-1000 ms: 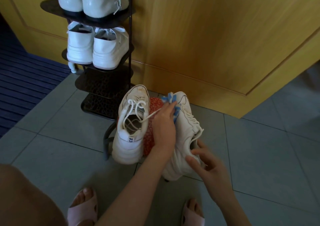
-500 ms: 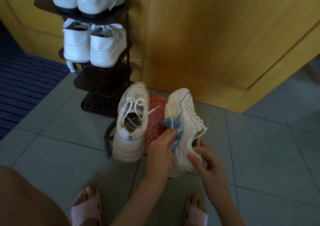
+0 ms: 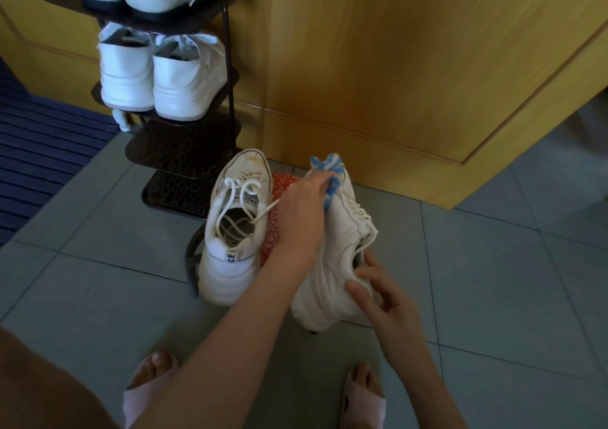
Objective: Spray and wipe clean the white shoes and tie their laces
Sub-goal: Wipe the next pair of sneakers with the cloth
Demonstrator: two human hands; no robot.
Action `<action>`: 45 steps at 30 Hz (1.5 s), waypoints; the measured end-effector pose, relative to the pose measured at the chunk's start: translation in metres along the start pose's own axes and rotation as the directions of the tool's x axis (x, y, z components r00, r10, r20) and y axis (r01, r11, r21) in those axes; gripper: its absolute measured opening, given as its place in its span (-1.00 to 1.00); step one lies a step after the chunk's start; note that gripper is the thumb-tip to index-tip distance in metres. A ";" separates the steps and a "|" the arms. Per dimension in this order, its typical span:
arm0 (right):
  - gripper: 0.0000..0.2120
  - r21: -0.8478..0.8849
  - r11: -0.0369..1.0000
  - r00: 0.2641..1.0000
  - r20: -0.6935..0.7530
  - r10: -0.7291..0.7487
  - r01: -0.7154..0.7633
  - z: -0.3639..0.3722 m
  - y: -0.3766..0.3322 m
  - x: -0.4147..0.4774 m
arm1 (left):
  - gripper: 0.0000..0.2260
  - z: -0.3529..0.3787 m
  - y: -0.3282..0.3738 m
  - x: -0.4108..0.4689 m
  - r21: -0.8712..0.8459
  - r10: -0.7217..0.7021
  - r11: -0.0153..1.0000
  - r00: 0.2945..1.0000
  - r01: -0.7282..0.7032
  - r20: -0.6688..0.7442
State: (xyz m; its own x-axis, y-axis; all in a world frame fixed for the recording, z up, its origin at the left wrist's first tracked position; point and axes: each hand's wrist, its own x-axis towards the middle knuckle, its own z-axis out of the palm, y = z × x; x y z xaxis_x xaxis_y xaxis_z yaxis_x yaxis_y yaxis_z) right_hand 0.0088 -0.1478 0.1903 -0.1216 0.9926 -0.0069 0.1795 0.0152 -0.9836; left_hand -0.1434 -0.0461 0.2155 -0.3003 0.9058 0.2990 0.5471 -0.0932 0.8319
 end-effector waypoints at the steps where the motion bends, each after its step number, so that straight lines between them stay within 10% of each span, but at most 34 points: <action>1: -0.88 0.000 1.000 1.000 0.006 -0.004 0.004 0.000 -0.001 0.002 | -0.76 0.002 -0.001 0.008 0.053 0.004 0.999 1.000 -0.004 0.000; 45: -0.91 0.020 0.999 0.997 -0.056 -0.048 0.050 0.011 0.002 0.005 | -0.78 -0.032 -0.016 -0.101 -0.038 0.061 0.998 0.992 -0.057 0.111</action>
State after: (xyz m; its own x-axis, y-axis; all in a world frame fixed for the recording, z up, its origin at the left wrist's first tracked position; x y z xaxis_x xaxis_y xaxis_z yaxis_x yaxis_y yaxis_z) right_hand -0.0017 -0.1444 0.1864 -0.0755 0.9959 0.0507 0.1534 0.0619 -0.9862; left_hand -0.1467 -0.1494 0.1863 -0.1780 0.9388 0.2950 0.5333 -0.1599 0.8307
